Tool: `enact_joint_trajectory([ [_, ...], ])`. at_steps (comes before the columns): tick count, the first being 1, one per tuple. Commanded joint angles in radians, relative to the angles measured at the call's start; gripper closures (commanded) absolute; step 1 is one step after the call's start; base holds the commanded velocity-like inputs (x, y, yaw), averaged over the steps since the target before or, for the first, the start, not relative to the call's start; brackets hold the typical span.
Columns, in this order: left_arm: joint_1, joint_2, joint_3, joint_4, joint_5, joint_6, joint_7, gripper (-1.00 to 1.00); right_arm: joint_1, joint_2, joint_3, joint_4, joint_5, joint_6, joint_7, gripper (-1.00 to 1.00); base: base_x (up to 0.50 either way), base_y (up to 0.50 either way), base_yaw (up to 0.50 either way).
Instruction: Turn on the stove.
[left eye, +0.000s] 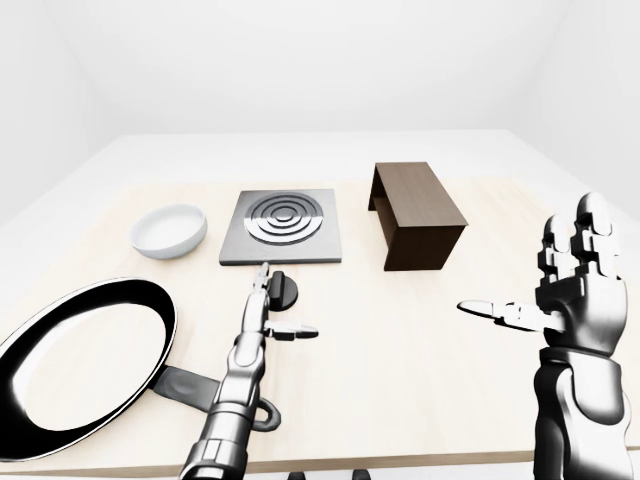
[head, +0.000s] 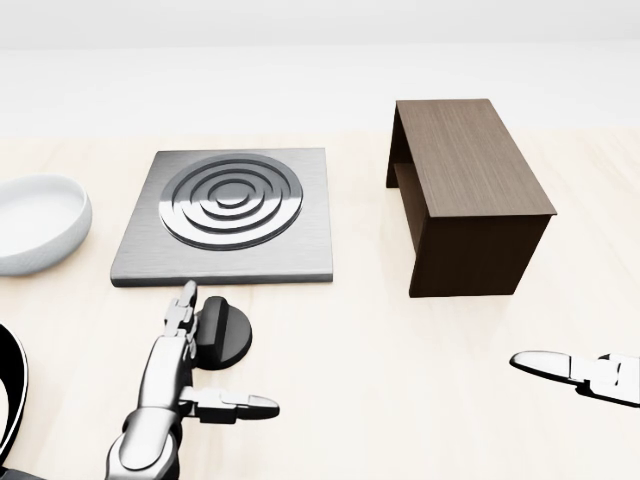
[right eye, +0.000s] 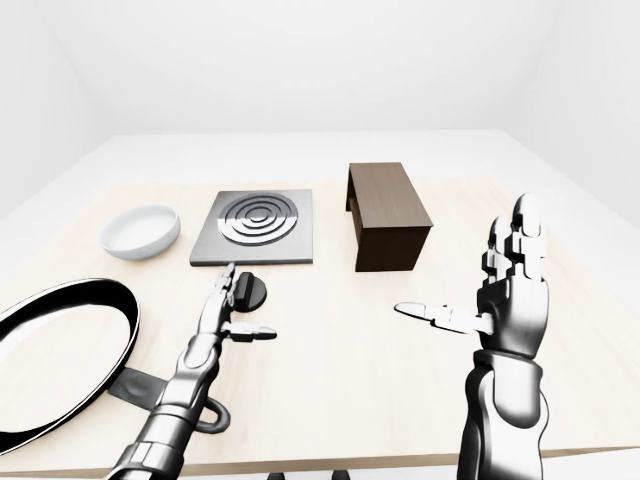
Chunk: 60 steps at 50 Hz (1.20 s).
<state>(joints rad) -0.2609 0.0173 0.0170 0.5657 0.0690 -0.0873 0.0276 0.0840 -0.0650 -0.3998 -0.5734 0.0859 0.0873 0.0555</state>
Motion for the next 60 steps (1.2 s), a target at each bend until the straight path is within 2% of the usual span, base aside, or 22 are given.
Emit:
enact_joint_trajectory([
  [1, 0.027, -0.011, -0.012, -0.005, -0.001, 0.000, -0.004, -1.00, 0.000, 0.000, 0.001, 0.010, -0.001, 0.000, 0.000, -1.00, 0.00, 0.00, 0.00],
  [5, 0.057, -0.021, -0.027, -0.071, 0.007, 0.000, -0.009, -1.00, 0.001, 0.000, 0.001, 0.004, 0.000, 0.000, -0.001, -1.00, 0.00, 0.00, 0.00],
  [7, 0.101, -0.035, -0.048, -0.145, 0.014, 0.000, -0.020, -1.00, 0.000, 0.000, 0.000, 0.005, 0.000, 0.000, -0.001, -1.00, 0.00, 0.00, 0.00],
  [18, 0.201, -0.072, -0.129, -0.224, 0.071, 0.000, -0.038, -1.00, 0.001, 0.000, 0.000, 0.000, 0.001, 0.000, 0.000, -1.00, 0.00, 0.00, 0.00],
  [32, 0.196, -0.075, -0.133, -0.233, 0.073, 0.000, -0.045, -1.00, 0.000, -0.001, -0.004, 0.003, 0.003, 0.000, 0.002, -1.00, 0.00, 0.00, 0.00],
  [37, 0.137, -0.072, -0.108, -0.191, 0.060, 0.000, -0.041, -1.00, -0.001, -0.002, -0.005, -0.002, 0.005, 0.000, 0.002, -1.00, 0.00, 0.00, 0.00],
  [42, -0.017, -0.055, -0.052, -0.010, 0.034, 0.000, -0.018, -1.00, -0.001, -0.002, -0.004, 0.001, 0.004, 0.000, 0.001, -1.00, 0.00, 0.00, 0.00],
  [50, -0.229, -0.029, -0.005, 0.256, 0.004, 0.000, 0.012, -1.00, 0.000, -0.002, -0.002, 0.003, 0.001, 0.000, 0.000, -1.00, 0.00, 0.00, 0.00],
  [60, -0.390, -0.023, 0.029, 0.530, -0.057, 0.000, 0.011, -1.00, 0.002, 0.000, 0.000, 0.001, -0.002, 0.000, 0.002, -1.00, 0.00, 0.00, 0.00],
])
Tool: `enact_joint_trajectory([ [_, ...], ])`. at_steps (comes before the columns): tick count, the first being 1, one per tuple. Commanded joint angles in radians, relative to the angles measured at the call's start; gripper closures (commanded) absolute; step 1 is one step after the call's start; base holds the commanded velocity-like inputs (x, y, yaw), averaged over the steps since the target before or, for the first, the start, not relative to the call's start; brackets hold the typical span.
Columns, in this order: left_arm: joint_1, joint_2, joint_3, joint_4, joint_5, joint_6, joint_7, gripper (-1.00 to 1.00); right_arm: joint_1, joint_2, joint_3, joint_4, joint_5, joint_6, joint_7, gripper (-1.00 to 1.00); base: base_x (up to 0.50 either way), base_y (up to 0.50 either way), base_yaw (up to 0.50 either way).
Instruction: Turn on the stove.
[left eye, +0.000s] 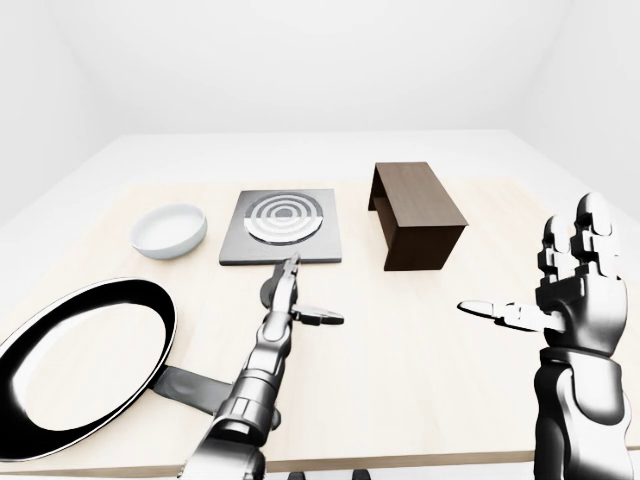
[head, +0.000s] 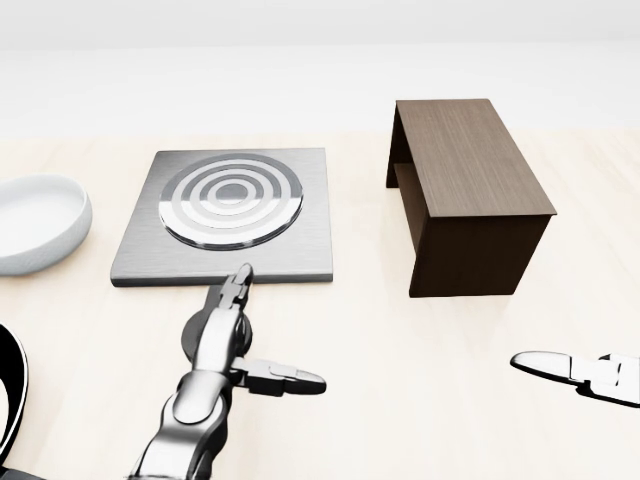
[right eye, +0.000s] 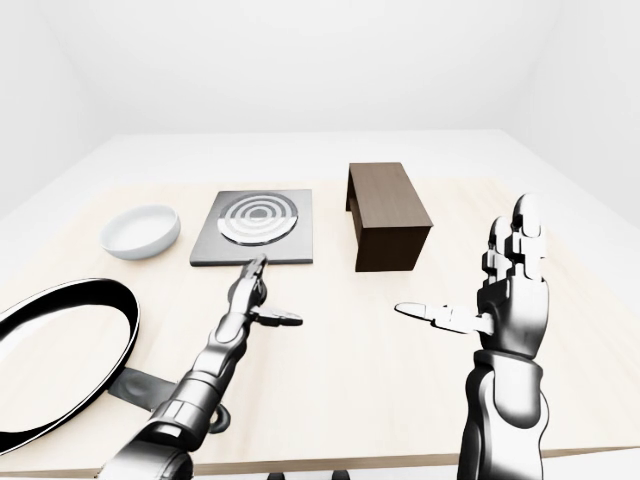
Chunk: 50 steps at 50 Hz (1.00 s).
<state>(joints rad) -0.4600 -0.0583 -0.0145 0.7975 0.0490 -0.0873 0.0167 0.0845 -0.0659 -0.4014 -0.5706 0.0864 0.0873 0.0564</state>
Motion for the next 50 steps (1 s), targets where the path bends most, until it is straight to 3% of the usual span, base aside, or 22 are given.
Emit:
enact_joint_trajectory([
  [1, -0.204, 0.052, 0.063, 0.320, -0.042, 0.000, 0.020, -1.00, 0.002, 0.001, 0.001, -0.003, -0.002, 0.000, 0.001, -1.00, 0.00, 0.00, 0.00],
  [12, -0.290, 0.049, 0.070, 0.380, -0.047, 0.000, 0.026, -1.00, -0.001, 0.001, 0.001, -0.005, -0.002, 0.000, 0.000, -1.00, 0.00, 0.00, 0.00],
  [30, -0.279, 0.024, 0.034, 0.163, -0.034, 0.000, 0.021, -1.00, 0.001, 0.001, 0.002, 0.000, 0.001, 0.000, 0.002, -1.00, 0.00, 0.00, 0.00],
  [31, -0.277, 0.022, 0.036, 0.156, -0.037, 0.000, 0.030, -1.00, 0.001, 0.002, 0.003, 0.001, 0.001, 0.000, 0.002, -1.00, 0.00, 0.00, 0.00],
  [32, -0.297, 0.017, 0.062, 0.166, -0.052, 0.000, 0.114, -1.00, 0.000, 0.002, 0.006, 0.003, -0.001, 0.000, 0.001, -1.00, 0.00, 0.00, 0.00],
  [33, -0.301, 0.019, 0.059, 0.174, -0.058, 0.000, 0.120, -1.00, 0.000, 0.002, 0.006, 0.003, -0.001, 0.000, 0.000, -1.00, 0.00, 0.00, 0.00],
  [35, -0.345, 0.026, 0.095, 0.209, -0.109, 0.000, 0.216, -1.00, 0.000, 0.001, 0.006, -0.003, 0.000, 0.000, 0.001, -1.00, 0.00, 0.00, 0.00],
  [37, -0.357, 0.032, 0.091, 0.215, -0.125, 0.000, 0.259, -1.00, 0.000, 0.000, 0.003, -0.006, 0.002, 0.000, 0.001, -1.00, 0.00, 0.00, 0.00],
  [39, -0.364, 0.043, 0.092, 0.203, -0.114, 0.000, 0.368, -1.00, -0.002, -0.001, -0.002, -0.011, 0.007, 0.000, 0.002, -1.00, 0.00, 0.00, 0.00],
  [41, -0.365, 0.055, 0.090, 0.186, -0.112, 0.000, 0.420, -1.00, -0.001, 0.000, -0.002, -0.008, 0.007, 0.000, 0.002, -1.00, 0.00, 0.00, 0.00],
  [45, -0.337, 0.077, 0.084, 0.044, -0.131, 0.000, 0.442, -1.00, -0.002, 0.001, 0.004, -0.002, 0.003, 0.000, 0.001, -1.00, 0.00, 0.00, 0.00],
  [50, -0.193, 0.083, 0.053, -0.395, -0.121, 0.000, 0.399, -1.00, 0.000, 0.002, 0.008, 0.002, 0.000, 0.000, 0.000, -1.00, 0.00, 0.00, 0.00],
])
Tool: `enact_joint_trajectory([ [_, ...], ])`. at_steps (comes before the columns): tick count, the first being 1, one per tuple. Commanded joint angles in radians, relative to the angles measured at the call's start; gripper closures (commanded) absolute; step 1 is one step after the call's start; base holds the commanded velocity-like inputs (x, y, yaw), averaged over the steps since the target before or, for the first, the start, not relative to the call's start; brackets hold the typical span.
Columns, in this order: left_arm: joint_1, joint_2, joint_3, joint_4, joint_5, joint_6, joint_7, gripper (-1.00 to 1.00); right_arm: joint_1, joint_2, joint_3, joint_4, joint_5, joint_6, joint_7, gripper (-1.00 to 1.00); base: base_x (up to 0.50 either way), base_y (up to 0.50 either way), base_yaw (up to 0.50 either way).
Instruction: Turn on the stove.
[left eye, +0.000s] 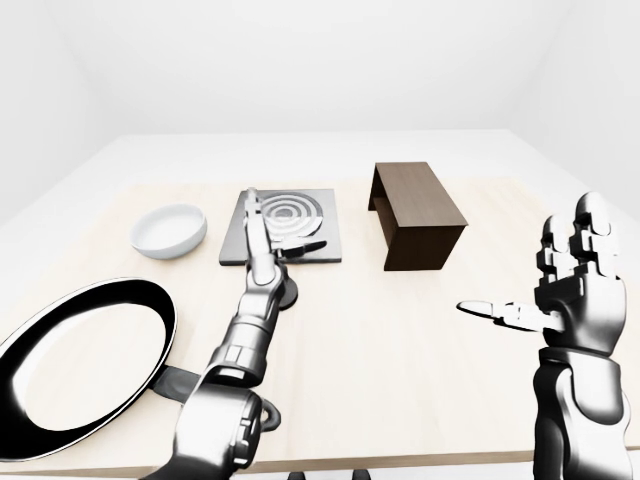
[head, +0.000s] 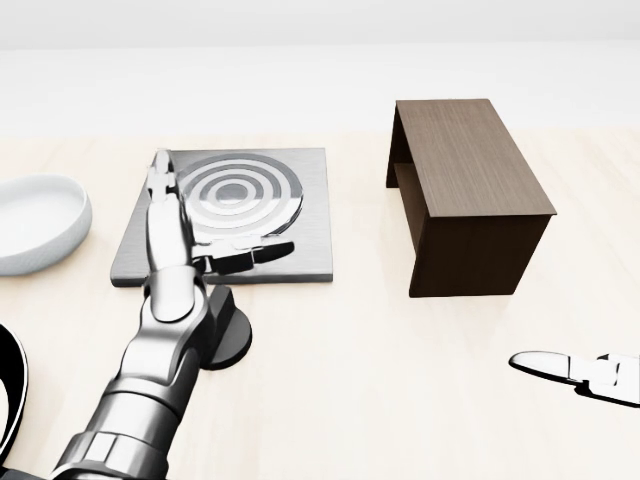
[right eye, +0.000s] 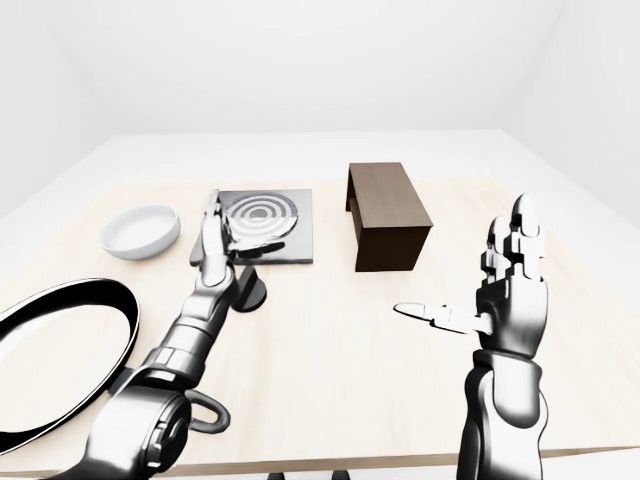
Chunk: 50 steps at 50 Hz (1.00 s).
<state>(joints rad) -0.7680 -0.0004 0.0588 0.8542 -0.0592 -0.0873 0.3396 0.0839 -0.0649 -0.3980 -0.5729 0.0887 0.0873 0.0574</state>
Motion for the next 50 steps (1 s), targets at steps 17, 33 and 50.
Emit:
enact_joint_trajectory([
  [17, 0.331, 0.051, 0.020, -1.117, -0.046, 0.175, -0.010, -1.00, 0.002, 0.003, 0.014, 0.015, -0.009, 0.000, -0.001, -1.00, 0.00, 0.00, 0.00],
  [33, 0.348, 0.044, 0.008, -1.095, -0.050, 0.175, -0.029, -1.00, 0.003, 0.004, 0.018, 0.020, -0.012, 0.000, -0.001, -1.00, 0.00, 0.00, 0.00],
  [50, 0.465, -0.009, -0.042, -0.744, 0.016, 0.067, -0.132, -1.00, 0.001, 0.005, 0.030, 0.018, -0.019, 0.000, -0.001, -1.00, 0.00, 0.00, 0.00],
])
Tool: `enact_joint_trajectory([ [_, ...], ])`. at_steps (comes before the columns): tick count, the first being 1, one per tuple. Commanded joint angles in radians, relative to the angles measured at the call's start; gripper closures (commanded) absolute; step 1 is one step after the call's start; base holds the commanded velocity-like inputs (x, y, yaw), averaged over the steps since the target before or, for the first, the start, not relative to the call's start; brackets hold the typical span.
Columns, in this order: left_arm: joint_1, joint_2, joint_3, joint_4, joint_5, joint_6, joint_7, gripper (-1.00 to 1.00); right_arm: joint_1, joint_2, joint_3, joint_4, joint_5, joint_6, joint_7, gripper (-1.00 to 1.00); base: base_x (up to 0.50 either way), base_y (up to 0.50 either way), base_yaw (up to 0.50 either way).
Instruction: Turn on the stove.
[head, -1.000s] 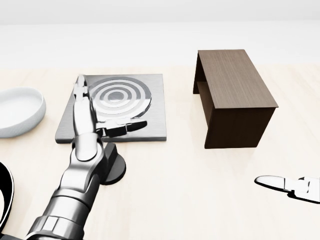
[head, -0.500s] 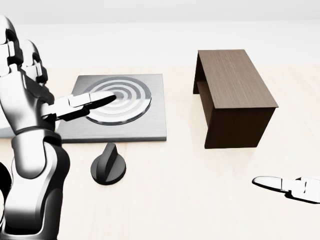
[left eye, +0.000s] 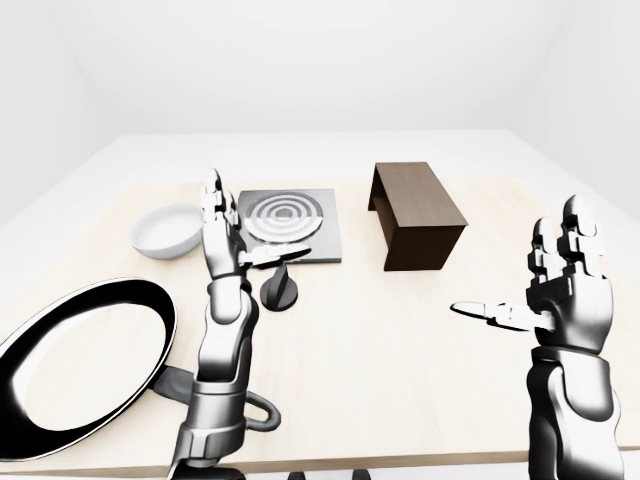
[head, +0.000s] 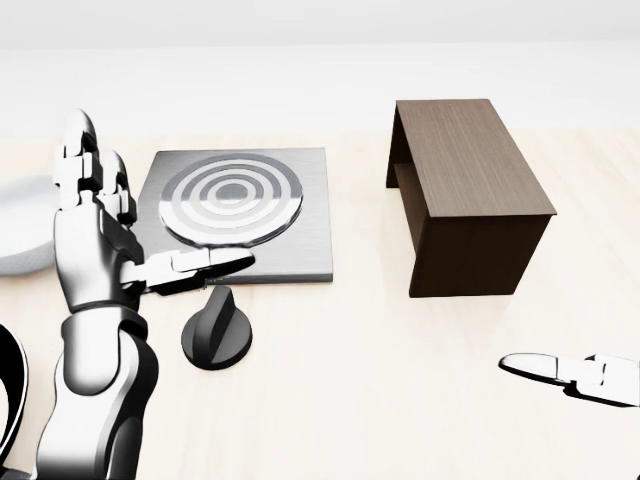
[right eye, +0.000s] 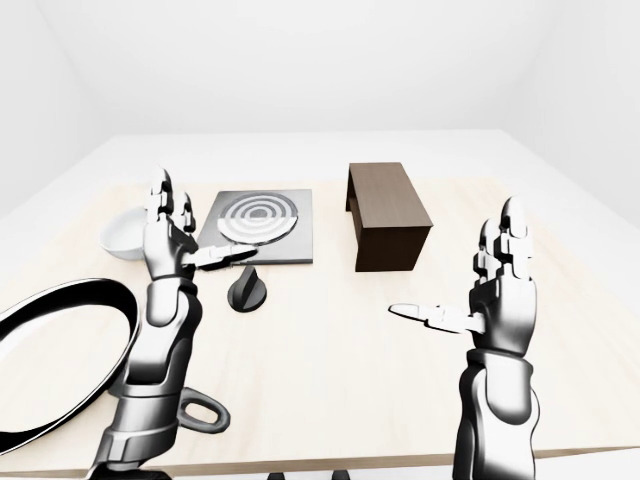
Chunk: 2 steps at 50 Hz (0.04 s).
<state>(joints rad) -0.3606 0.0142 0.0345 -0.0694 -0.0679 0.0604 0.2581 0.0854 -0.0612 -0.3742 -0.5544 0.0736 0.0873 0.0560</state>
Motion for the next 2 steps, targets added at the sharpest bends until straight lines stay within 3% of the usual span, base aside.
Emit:
enact_joint_trajectory([
  [1, 0.063, -0.024, -0.019, 0.185, 0.029, -0.085, -0.050, -1.00, -0.001, 0.001, 0.007, 0.003, -0.004, 0.000, 0.001, -1.00, 0.00, 0.00, 0.00],
  [2, 0.066, -0.024, -0.019, 0.192, 0.028, -0.090, -0.053, -1.00, -0.001, 0.001, 0.007, 0.005, -0.004, 0.000, 0.001, -1.00, 0.00, 0.00, 0.00],
])
